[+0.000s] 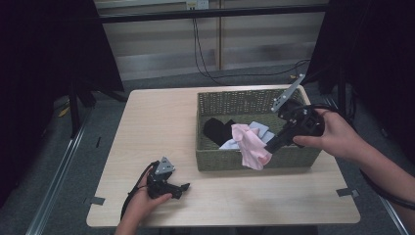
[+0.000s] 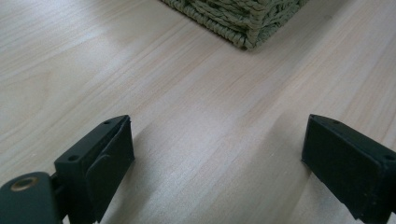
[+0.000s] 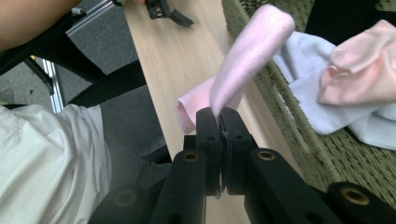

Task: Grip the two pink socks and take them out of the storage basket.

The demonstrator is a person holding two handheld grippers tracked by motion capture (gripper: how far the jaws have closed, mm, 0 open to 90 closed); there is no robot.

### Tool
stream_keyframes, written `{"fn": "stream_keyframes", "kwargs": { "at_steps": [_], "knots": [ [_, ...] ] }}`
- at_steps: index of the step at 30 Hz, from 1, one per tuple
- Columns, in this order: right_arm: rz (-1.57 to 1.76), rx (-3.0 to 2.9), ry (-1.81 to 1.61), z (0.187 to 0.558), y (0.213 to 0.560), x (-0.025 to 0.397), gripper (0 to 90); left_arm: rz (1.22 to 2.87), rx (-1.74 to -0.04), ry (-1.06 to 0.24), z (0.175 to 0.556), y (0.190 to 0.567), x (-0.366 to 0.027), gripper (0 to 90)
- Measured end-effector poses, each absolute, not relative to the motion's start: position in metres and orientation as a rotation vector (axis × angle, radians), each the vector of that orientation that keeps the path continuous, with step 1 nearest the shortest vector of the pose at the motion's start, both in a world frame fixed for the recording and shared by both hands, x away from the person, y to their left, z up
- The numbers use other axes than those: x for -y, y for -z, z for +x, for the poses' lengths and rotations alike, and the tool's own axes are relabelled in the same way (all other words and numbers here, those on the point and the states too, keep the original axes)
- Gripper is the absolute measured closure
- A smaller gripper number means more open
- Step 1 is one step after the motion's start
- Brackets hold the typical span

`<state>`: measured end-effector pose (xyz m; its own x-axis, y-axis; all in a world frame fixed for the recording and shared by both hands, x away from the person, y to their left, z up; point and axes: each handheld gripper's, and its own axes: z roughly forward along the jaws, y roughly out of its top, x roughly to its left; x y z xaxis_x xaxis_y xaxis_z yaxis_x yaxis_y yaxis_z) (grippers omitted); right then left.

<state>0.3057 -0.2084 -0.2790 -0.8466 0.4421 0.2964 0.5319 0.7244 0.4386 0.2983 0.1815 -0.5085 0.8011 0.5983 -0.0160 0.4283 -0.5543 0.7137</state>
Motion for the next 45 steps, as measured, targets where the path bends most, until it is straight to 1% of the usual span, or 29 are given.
{"fn": "stream_keyframes", "kwargs": {
  "at_steps": [16,45],
  "knots": [
    [-0.744,2.739,0.708,0.299,0.314,0.192,87.6,2.241,-0.758,-0.29,0.298,0.509,-0.181,8.5],
    [-0.778,2.717,0.618,0.299,0.371,0.188,87.4,2.25,-0.75,-0.292,0.298,0.508,-0.182,8.6]
  ]
}}
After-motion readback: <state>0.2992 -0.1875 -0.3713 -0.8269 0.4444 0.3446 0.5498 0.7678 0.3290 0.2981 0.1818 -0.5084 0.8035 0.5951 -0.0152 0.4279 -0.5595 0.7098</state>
